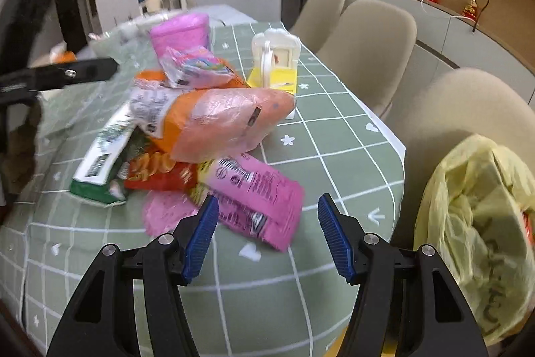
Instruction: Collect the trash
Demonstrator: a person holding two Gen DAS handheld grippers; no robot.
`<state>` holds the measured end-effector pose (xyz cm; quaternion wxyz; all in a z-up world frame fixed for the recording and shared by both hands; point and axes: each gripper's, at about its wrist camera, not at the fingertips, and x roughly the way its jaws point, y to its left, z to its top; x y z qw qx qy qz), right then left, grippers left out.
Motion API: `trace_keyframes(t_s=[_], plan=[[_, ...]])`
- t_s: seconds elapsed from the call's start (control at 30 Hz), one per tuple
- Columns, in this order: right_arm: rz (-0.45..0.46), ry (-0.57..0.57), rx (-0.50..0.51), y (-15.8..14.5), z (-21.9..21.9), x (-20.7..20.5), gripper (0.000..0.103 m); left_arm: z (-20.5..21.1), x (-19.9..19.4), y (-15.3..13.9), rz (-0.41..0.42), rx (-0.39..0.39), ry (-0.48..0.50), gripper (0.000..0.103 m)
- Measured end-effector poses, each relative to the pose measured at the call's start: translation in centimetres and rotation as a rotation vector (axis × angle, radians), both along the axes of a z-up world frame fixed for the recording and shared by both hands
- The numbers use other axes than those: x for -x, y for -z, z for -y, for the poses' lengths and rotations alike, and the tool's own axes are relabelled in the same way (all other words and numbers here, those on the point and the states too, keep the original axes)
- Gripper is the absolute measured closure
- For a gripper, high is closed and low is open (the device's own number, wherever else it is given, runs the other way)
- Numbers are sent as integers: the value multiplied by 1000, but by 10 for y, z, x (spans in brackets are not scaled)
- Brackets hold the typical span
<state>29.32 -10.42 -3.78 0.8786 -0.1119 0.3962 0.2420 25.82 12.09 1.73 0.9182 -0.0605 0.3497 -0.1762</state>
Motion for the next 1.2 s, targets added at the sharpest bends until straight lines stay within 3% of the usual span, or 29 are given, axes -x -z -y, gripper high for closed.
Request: trace_keyframes(t_s=[0.13,0.3,0.43,0.57,0.8,1.1,1.2], plan=[[-29,-104,-93,1,-11,-15,44,-7,-5,3,-19,15,-24,42],[-55,-93,-133,12,-7,-25,44,-17,-8,5,-37,43,-54,42],[-54,-110,-91,12,-5,-11,45,-18,-10,8,-52,51,-63,42],[-21,-82,-40,12,-2,11,65,-17,-12,13,-69,48,-58,42],[-36,-3,-176,0,31,31,84,-16,-10,12,-63,50,-54,42],[-35,-52,-150,4,32,63,84,-4,-6,4,-41,62,-23,42],[-54,-100,-176,5,34,67,77,-5,-6,4,-49,73,-42,42]])
